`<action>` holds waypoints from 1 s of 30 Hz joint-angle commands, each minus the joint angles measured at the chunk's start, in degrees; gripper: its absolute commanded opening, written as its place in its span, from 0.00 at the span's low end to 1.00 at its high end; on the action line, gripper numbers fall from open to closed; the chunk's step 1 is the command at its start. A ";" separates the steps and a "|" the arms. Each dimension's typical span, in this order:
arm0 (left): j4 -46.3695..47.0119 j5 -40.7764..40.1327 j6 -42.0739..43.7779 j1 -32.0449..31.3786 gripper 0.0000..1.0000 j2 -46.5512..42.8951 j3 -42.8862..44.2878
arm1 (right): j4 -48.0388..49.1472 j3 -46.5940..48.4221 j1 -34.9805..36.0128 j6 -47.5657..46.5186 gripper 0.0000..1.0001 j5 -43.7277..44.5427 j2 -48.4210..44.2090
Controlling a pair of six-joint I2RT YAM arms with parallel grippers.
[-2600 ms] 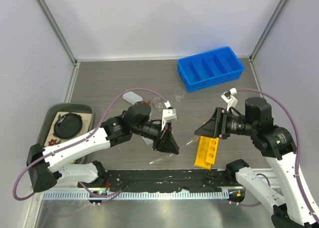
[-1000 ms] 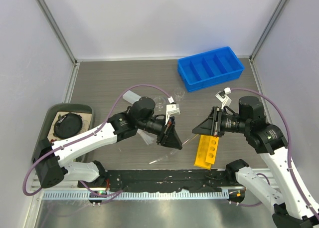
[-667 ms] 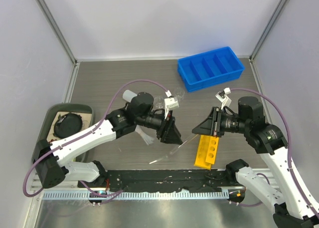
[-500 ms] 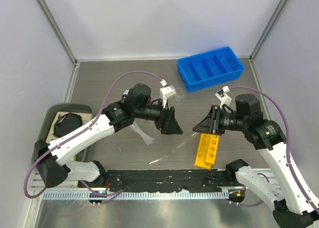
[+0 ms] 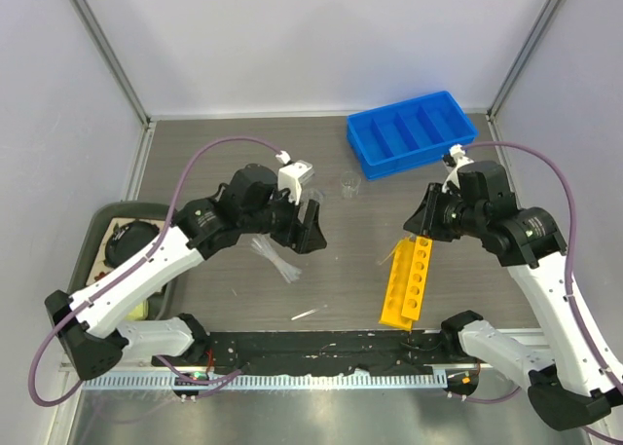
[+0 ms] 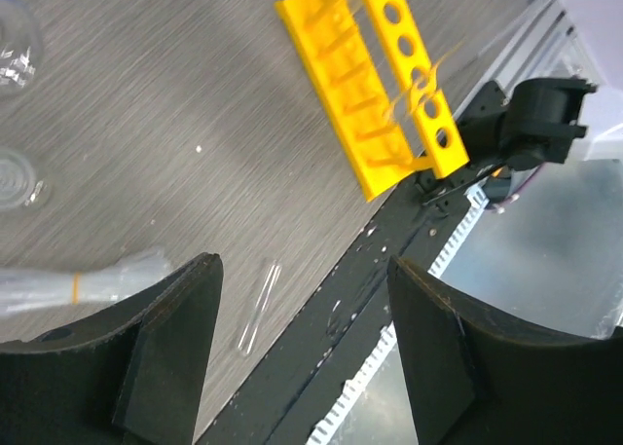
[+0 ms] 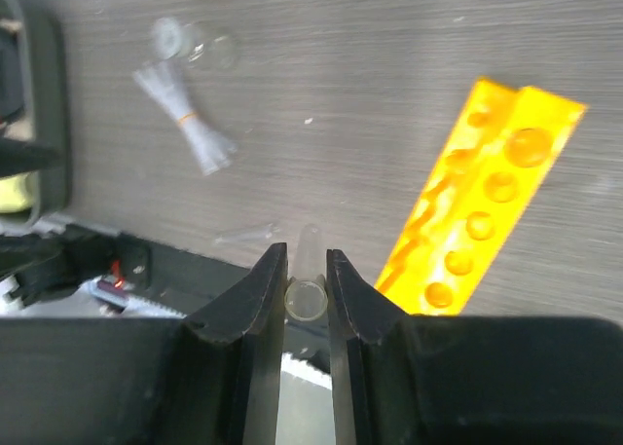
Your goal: Organize the chemistry lab equipment
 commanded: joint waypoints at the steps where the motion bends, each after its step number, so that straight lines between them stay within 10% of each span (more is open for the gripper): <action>1: -3.44 -4.21 0.37 0.04 0.73 -3.88 -3.29 | -4.12 4.24 0.24 -2.78 0.07 15.05 1.19; 30: -5.29 -7.02 3.18 0.04 0.73 -7.84 -10.59 | 1.84 -6.39 0.24 -1.20 0.06 30.71 1.98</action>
